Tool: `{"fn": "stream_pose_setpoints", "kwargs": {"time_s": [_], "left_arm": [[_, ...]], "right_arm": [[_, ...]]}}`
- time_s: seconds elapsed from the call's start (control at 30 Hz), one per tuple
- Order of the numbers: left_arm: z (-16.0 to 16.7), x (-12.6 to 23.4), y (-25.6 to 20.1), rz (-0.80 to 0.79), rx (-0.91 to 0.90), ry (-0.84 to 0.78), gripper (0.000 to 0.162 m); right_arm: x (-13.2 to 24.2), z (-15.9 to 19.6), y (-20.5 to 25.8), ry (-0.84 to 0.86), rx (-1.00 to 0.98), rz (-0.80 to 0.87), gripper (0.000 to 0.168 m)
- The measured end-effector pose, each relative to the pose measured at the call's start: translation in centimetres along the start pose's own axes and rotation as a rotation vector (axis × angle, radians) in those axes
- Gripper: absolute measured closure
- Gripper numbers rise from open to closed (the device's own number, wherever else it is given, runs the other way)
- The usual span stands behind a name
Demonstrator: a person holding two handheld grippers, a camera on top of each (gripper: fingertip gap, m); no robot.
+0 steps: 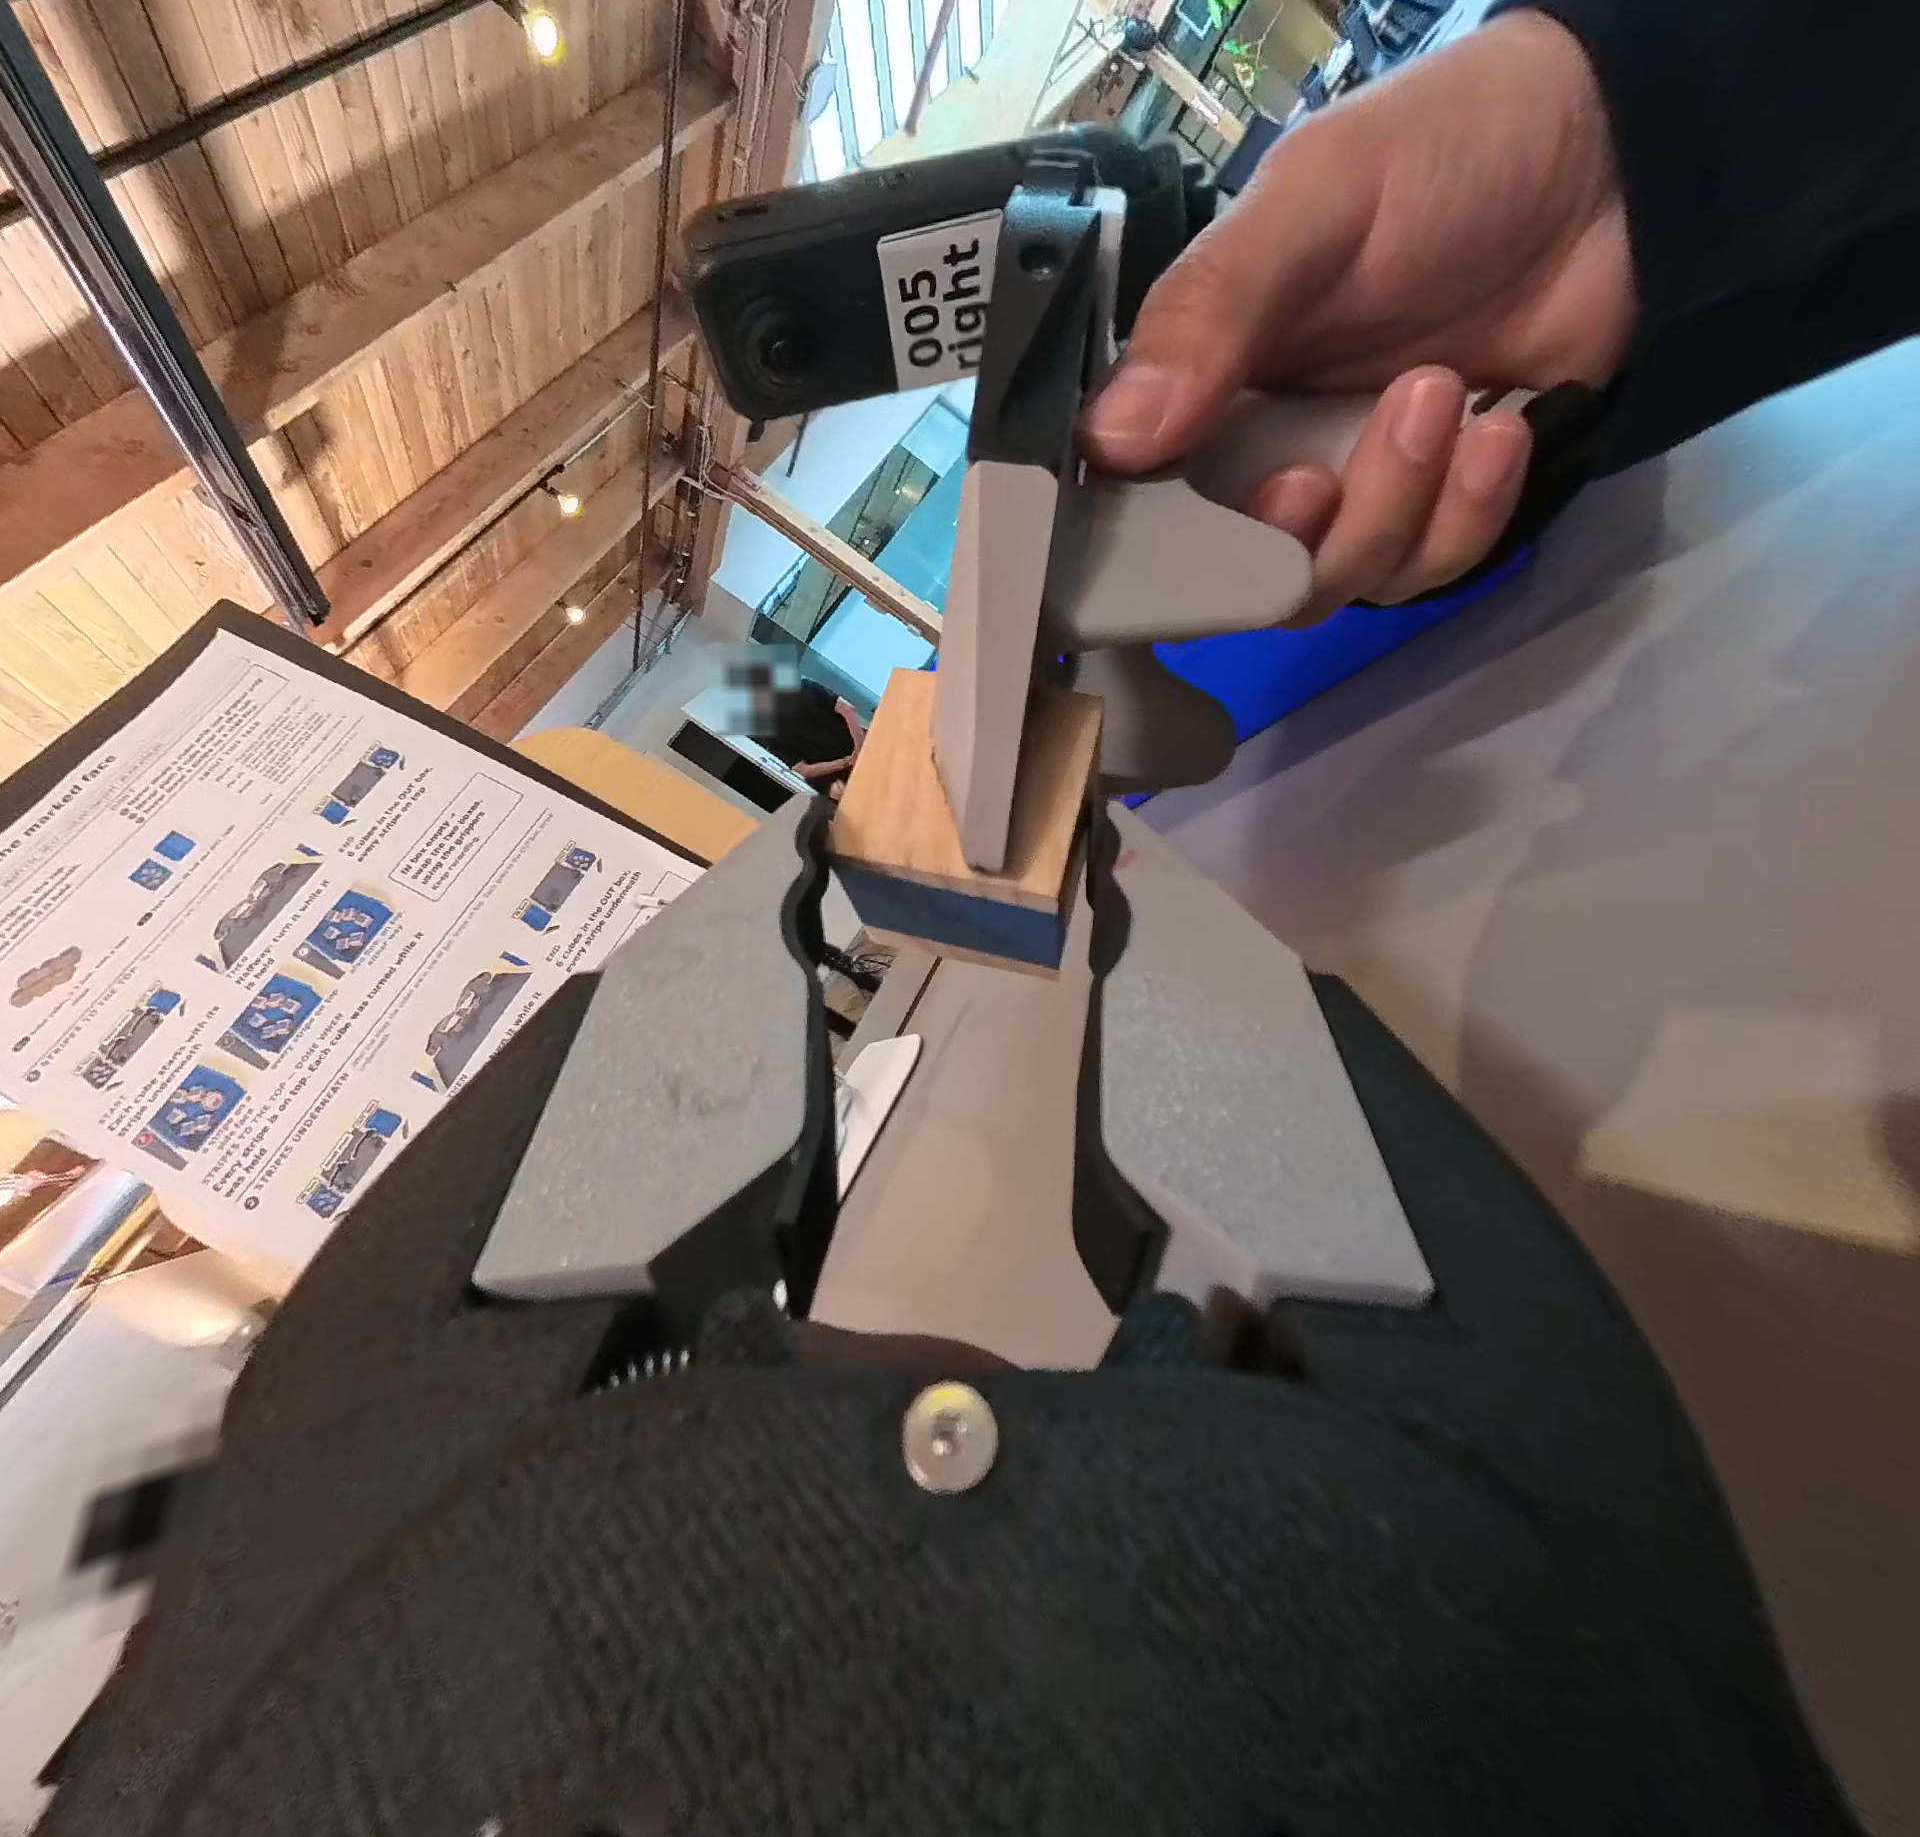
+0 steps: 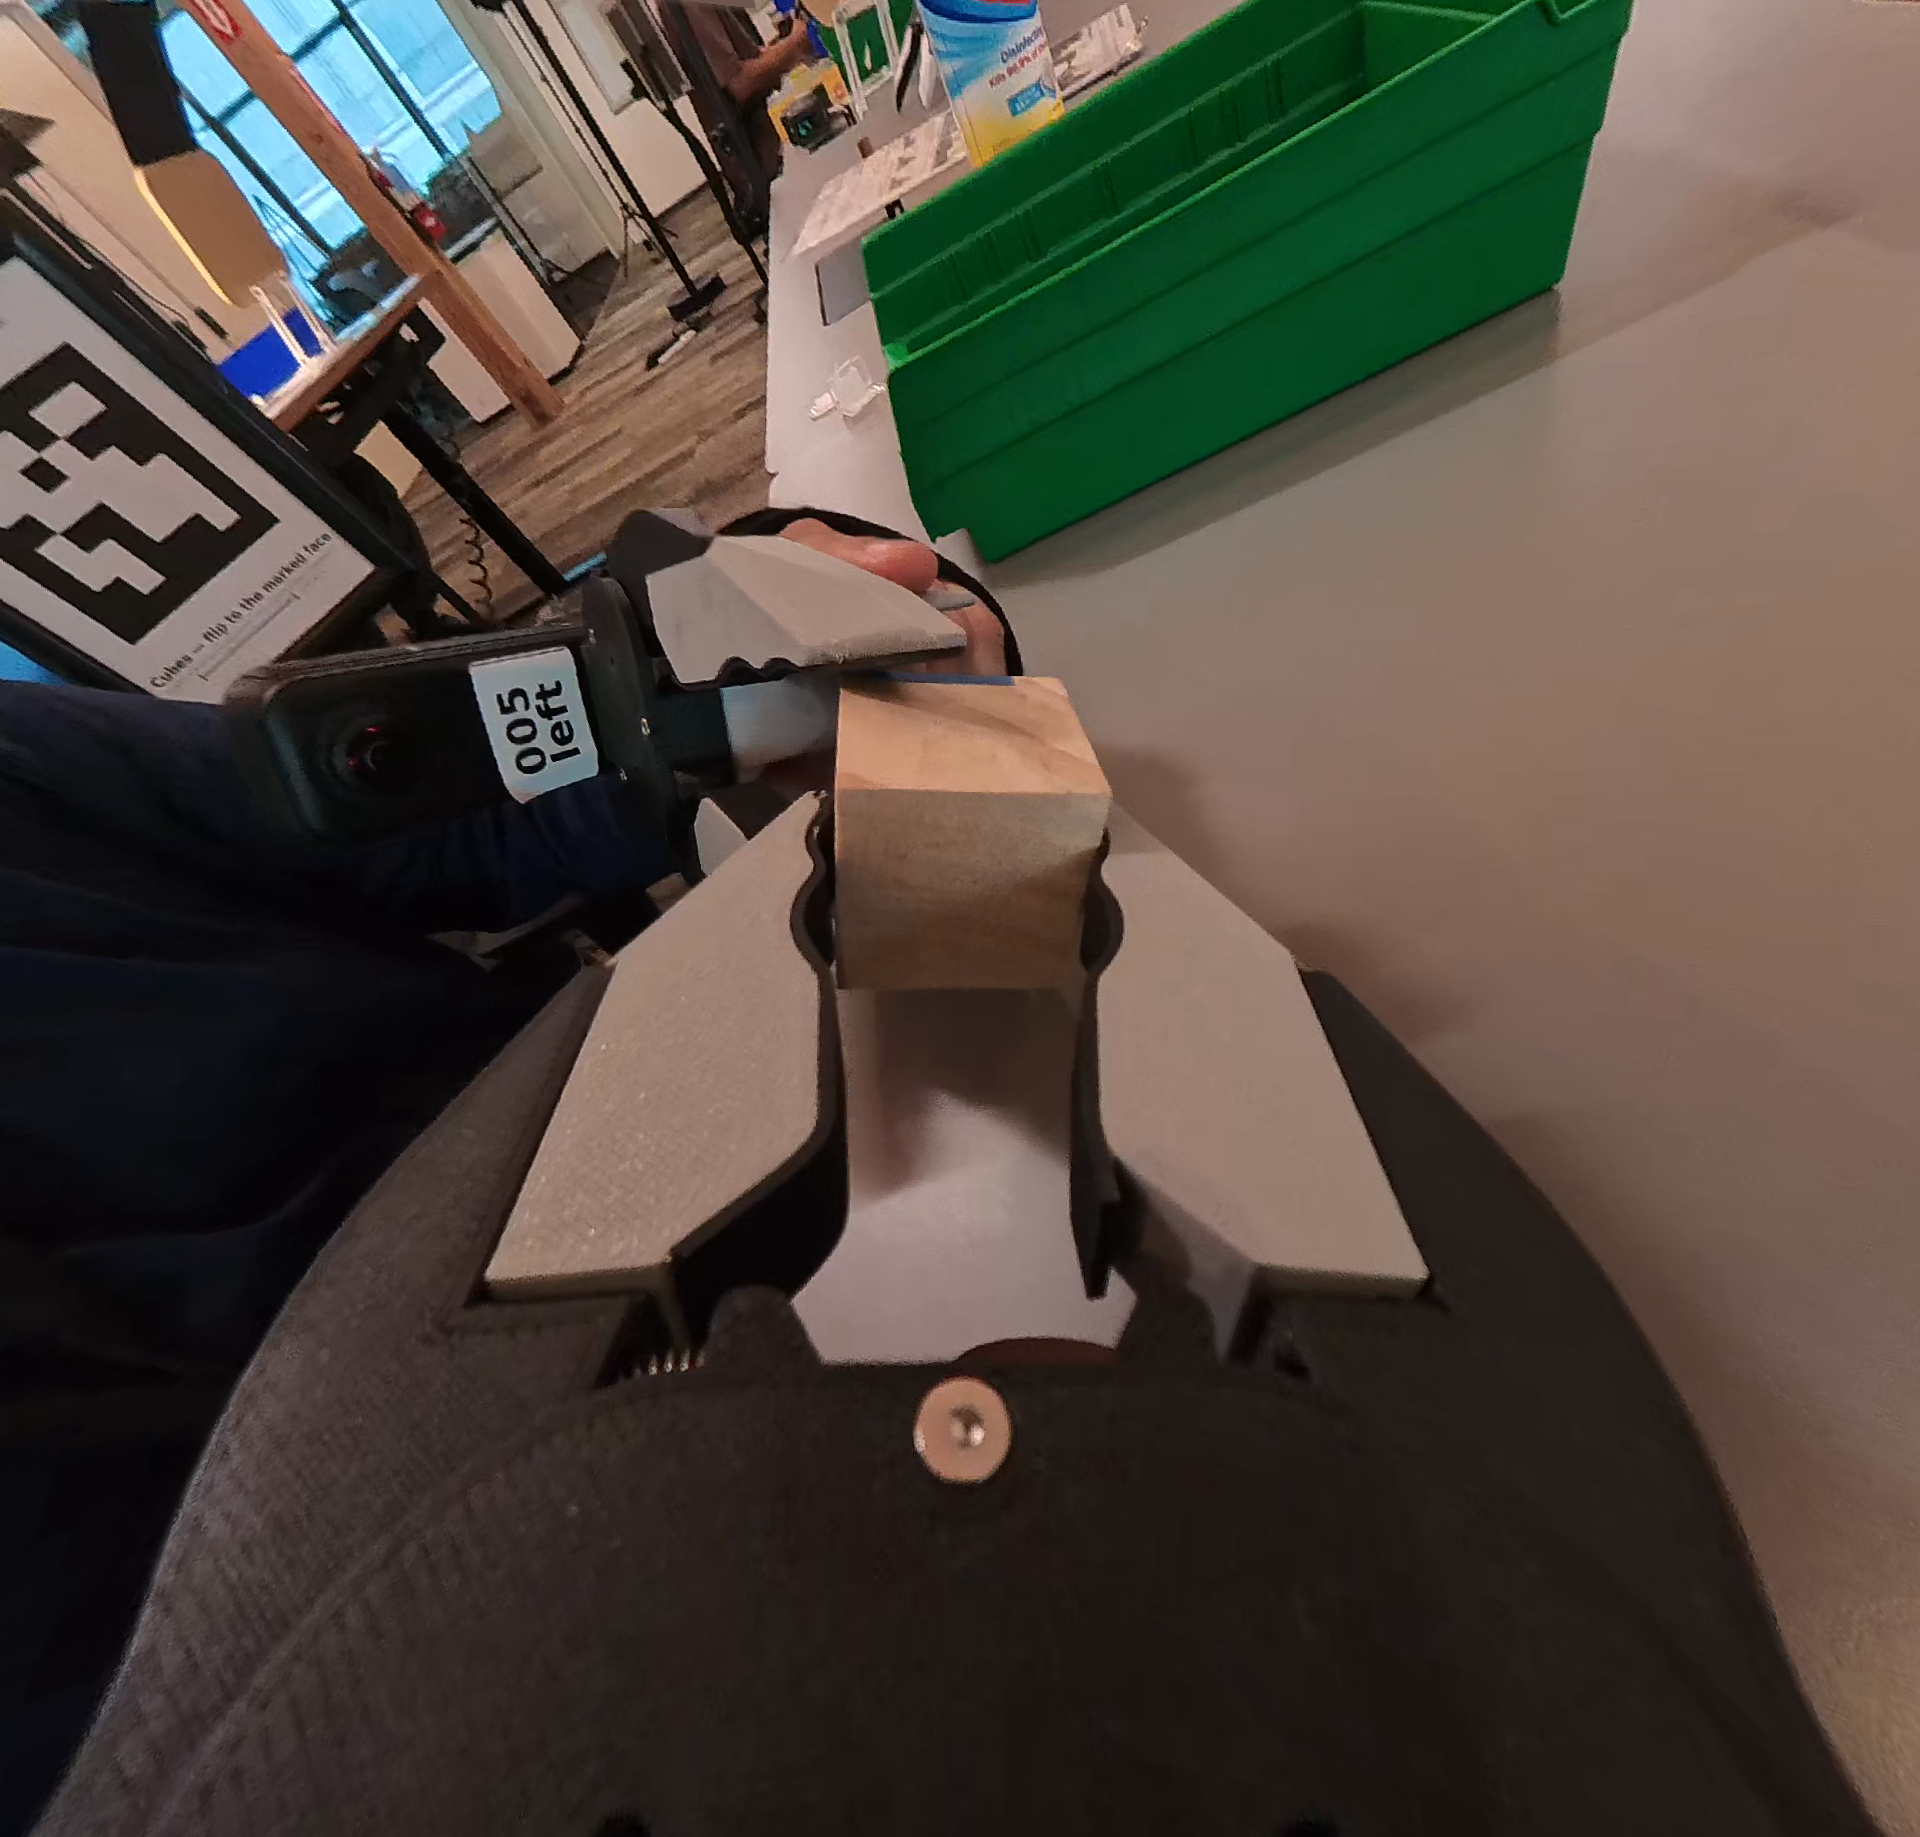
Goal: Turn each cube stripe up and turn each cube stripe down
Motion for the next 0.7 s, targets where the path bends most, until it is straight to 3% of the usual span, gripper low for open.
{"fn": "stream_pose_setpoints", "kwargs": {"time_s": [0.23,0.37,0.5,0.6,0.7], "left_arm": [[0.8,-0.2,0.0,0.002,0.072,0.031,0.126],[2.0,-0.5,-0.6,0.012,0.029,0.096,0.129],[2.3,-0.8,-1.1,0.026,-0.003,0.122,0.13],[2.2,-0.8,-1.2,0.025,-0.001,0.124,0.131],[2.4,-0.8,-1.3,0.028,-0.007,0.135,0.131]], "right_arm": [[2.6,-1.3,-0.5,-0.041,0.021,0.16,0.126],[8.5,-2.6,-2.0,-0.097,0.068,0.406,0.125],[16.5,-2.4,-5.3,-0.132,0.061,0.766,0.125],[20.8,-1.1,-6.8,-0.146,-0.043,0.832,0.125],[24.7,1.6,-10.1,-0.078,-0.152,1.015,0.125]]}}
Point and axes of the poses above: each gripper's, where its closed fingertips meet, x back along the fingers, z out of its underside, y = z × x across the jaws, the point moved 2 cm from there along x, back along the fingers, and after that the axes turned 14 degrees about -x, right-handed, at the moved point
